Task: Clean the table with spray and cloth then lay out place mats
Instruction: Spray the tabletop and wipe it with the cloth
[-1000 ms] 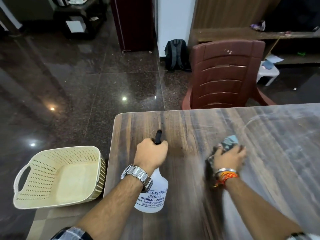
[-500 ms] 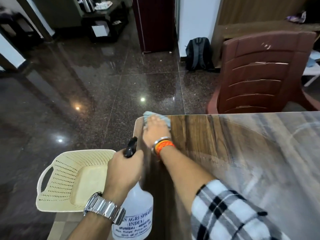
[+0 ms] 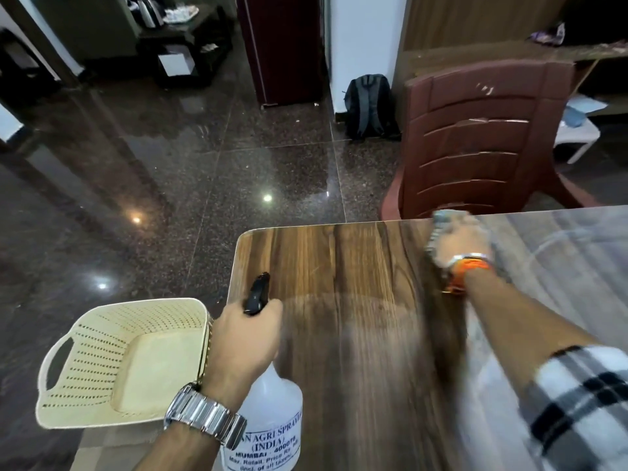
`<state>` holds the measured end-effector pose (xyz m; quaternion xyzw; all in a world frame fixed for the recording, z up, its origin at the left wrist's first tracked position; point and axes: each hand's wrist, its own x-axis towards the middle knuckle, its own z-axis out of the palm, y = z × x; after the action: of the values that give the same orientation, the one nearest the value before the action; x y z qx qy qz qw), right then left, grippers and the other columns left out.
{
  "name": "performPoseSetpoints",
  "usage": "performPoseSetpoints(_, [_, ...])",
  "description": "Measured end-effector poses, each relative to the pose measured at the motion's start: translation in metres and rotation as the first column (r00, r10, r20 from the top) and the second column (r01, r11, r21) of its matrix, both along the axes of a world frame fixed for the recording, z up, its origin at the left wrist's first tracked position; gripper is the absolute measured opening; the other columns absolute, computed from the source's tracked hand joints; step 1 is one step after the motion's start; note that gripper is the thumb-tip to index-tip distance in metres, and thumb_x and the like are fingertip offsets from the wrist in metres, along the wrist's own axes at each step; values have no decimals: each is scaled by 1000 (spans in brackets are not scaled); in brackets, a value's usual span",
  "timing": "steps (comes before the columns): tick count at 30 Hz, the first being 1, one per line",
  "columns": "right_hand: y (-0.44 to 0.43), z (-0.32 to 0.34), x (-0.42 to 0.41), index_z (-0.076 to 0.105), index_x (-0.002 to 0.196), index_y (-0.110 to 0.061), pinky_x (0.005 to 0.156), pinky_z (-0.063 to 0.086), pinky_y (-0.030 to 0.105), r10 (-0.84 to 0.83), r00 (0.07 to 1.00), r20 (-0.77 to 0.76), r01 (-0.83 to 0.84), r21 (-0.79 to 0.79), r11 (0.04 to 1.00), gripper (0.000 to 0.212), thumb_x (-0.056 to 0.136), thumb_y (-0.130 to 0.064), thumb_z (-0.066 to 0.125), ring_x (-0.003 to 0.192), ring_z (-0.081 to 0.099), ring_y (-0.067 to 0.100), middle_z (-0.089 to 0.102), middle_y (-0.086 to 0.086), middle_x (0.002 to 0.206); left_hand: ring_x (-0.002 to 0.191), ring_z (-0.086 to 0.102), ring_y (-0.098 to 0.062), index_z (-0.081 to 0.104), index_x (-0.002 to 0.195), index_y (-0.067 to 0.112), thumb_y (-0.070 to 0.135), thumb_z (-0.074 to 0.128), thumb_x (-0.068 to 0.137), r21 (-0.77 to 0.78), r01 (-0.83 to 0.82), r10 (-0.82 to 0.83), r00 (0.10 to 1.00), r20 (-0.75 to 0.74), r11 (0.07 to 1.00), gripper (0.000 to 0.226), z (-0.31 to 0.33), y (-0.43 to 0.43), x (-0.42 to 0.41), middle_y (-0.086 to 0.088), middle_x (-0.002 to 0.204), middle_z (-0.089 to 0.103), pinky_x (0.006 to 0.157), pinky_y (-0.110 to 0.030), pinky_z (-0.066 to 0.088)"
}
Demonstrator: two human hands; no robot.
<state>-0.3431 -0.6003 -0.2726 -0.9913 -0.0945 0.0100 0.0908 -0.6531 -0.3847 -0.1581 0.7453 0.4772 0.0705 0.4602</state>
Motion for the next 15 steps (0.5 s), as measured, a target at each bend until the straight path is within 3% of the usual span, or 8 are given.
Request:
performPoseSetpoints(1, [-31,-4,9,53,131,-13,105,37,45,-61,998,-3,61,-40,997,77,73,-47,16,126,44,35,48,14,139,68,72,-36,70,71,10,26,58,85,-6,3,-3,1000,3,1000,24,2,-3,1,-5,62,72,75,-43,55])
performPoseSetpoints(3, [-55,-4,8,39,142,-12,113,26,46,-183,982,-55,181,-33,983,69,82,-46,31,134,35,36,37,17,148,70,71,-36,70,72,11,24,58,85,-12,-7,7,1000,-5,1000,23,5,-6,1,-4,55,69,73,-41,53])
performPoseSetpoints(6, [-24,-1,-12,27,148,-12,116,16,49,-229,968,-99,227,-29,973,64,90,-38,37,139,25,37,25,17,154,71,71,-37,67,70,11,27,58,84,-5,-13,13,1000,-6,1000,23,10,-11,-5,-3,61,70,77,-43,55])
performPoseSetpoints(9, [44,5,-58,33,146,-16,115,17,47,-16,997,-72,16,-4,1000,68,83,-38,19,139,28,33,31,14,152,60,64,-33,61,64,10,21,57,85,1,-40,40,999,-1,999,24,15,-15,-19,2,51,63,75,-46,57])
performPoseSetpoints(12, [133,15,-155,32,147,-20,113,13,45,302,948,-101,-296,75,952,62,91,-41,19,140,25,34,27,13,155,52,60,-27,61,61,12,27,57,76,-11,-71,71,997,-7,997,22,22,-18,-36,2,53,62,76,-52,60])
performPoseSetpoints(15, [192,28,-254,26,149,-15,116,6,45,694,701,-164,-679,145,719,65,90,-40,12,144,14,33,17,12,158,67,64,-35,65,61,9,37,53,62,9,-122,122,992,-10,992,31,28,-24,-52,-4,60,67,79,-56,62])
